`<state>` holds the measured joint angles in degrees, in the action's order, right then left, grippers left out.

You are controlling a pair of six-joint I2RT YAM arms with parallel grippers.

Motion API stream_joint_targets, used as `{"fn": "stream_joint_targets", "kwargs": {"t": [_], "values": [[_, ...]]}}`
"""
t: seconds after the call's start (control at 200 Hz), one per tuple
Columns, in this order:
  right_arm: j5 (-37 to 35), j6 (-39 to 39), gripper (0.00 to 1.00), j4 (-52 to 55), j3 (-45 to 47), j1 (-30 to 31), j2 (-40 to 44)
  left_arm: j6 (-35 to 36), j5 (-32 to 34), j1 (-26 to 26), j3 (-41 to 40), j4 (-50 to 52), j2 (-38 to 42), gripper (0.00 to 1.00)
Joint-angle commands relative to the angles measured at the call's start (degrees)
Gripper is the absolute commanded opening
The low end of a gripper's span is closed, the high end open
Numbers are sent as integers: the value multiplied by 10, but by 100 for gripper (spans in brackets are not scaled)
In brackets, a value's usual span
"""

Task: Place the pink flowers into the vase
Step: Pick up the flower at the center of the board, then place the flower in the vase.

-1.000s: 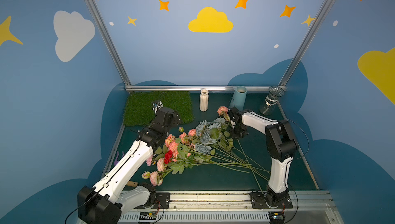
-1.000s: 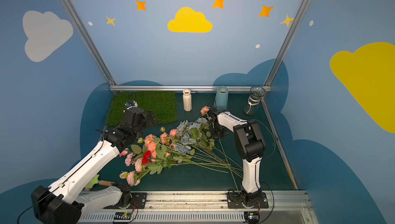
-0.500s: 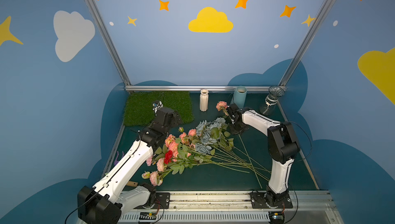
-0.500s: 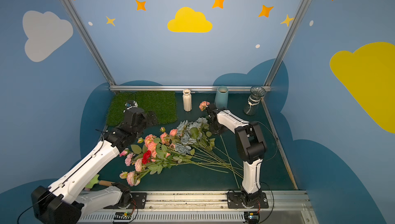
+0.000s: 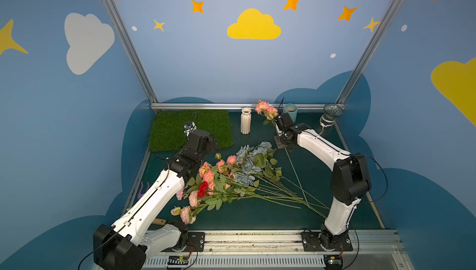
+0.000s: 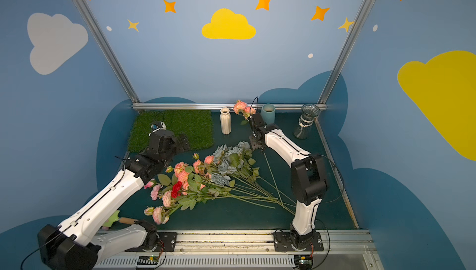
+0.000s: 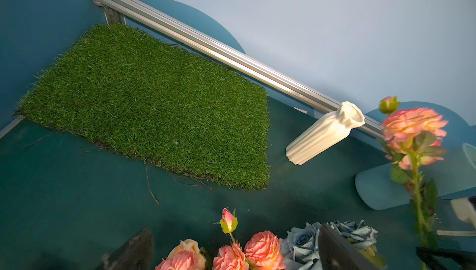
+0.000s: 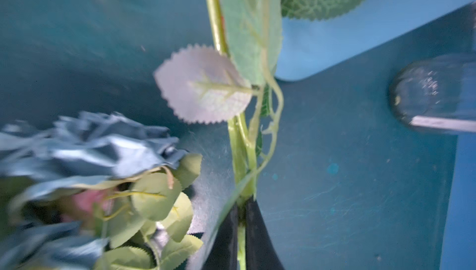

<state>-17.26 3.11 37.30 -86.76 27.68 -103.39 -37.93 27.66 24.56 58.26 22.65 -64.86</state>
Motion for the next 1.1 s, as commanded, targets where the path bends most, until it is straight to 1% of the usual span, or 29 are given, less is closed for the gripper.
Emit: {"fn": "stream_joint_targets", "kwargs": {"t": [0.0,0.16,0.215,0.295,0.39,0.516,0.596,0.766,0.941,1.001,1.091], "values": [[11,-13,0,-59,-20,6,55,1,-2,3,-2,-7,6,100],[22,-20,0,-129,-15,6,101,14,-10,6,4,-11,-1,100],[20,-21,0,-188,7,7,122,17,-10,8,4,-10,-2,100],[27,-43,0,-320,67,7,162,22,-7,11,3,-12,-6,100],[44,-49,0,-377,77,0,191,29,-8,11,4,-12,-13,100],[64,-52,0,-394,45,-11,199,33,-15,12,7,-13,-20,100],[65,-55,0,-394,23,-20,200,38,-22,12,9,-15,-22,100],[42,-57,0,-389,-4,-46,218,45,-30,11,7,-23,-23,100],[-33,-88,0,-380,-31,-65,233,48,-52,2,1,-33,-33,100],[-66,-105,0,-389,-35,-75,234,50,-63,-1,3,-34,-39,100],[-90,-124,0,-412,-30,-92,238,53,-72,-1,7,-35,-45,100]]}}
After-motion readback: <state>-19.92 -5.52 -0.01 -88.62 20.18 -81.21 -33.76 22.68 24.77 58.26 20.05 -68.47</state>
